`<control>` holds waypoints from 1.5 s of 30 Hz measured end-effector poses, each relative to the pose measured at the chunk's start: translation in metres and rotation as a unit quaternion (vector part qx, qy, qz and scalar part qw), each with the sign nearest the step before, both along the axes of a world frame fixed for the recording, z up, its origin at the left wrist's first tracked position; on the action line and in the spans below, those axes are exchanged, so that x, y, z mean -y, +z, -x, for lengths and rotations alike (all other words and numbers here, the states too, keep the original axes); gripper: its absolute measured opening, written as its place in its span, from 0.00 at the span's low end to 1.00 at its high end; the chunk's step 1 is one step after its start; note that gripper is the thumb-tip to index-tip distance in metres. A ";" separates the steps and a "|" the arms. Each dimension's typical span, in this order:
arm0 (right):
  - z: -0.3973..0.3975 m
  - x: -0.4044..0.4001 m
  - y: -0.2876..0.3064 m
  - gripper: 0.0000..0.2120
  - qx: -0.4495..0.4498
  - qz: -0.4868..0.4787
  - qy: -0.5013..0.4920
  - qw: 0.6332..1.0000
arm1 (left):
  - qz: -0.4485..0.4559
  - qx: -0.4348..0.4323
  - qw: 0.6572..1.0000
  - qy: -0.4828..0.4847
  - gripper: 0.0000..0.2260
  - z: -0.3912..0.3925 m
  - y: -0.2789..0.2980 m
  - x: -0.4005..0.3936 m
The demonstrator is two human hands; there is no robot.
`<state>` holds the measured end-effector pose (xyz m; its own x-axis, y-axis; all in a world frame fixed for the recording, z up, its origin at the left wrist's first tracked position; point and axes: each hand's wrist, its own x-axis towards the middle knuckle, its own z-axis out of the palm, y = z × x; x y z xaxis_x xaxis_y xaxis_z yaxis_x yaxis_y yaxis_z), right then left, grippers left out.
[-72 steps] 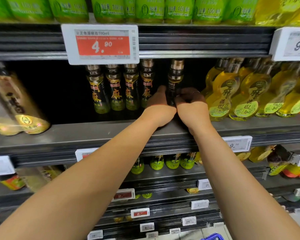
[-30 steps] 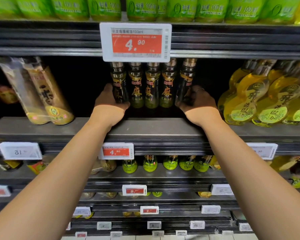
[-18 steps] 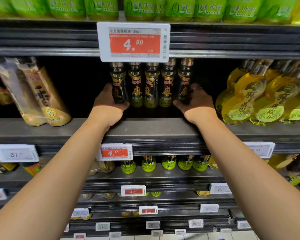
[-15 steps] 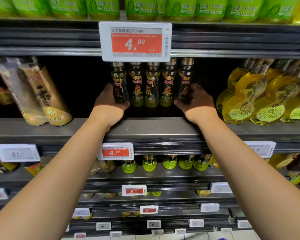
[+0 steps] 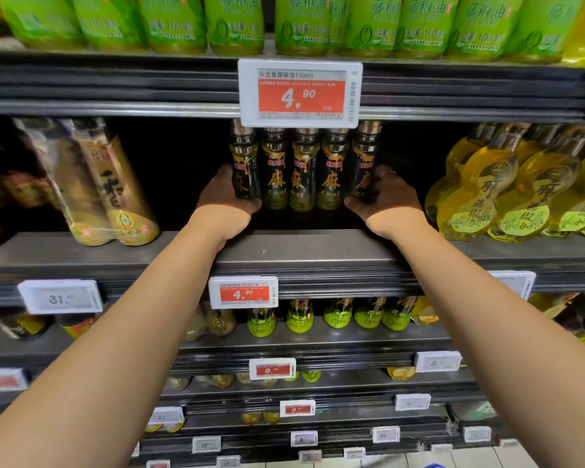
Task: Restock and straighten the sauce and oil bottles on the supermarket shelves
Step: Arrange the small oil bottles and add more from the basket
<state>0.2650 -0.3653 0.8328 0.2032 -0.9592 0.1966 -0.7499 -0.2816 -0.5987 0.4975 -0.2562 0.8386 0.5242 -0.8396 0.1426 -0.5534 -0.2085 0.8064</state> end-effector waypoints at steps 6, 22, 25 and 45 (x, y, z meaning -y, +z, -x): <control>-0.002 -0.005 -0.001 0.30 0.013 0.002 0.011 1.000 | -0.005 0.003 1.000 -0.006 0.27 -0.004 0.000 -0.003; 0.008 -0.017 -0.005 0.34 -0.022 -0.014 -0.029 0.999 | 0.007 0.012 1.000 0.015 0.31 -0.007 -0.008 -0.003; 0.017 -0.027 -0.007 0.32 -0.070 0.023 -0.035 0.997 | 0.021 0.001 0.999 0.039 0.33 -0.006 -0.010 -0.014; 0.259 -0.144 -0.143 0.07 0.175 0.048 0.194 0.964 | 0.174 0.044 0.984 0.017 0.12 0.218 -0.138 -0.180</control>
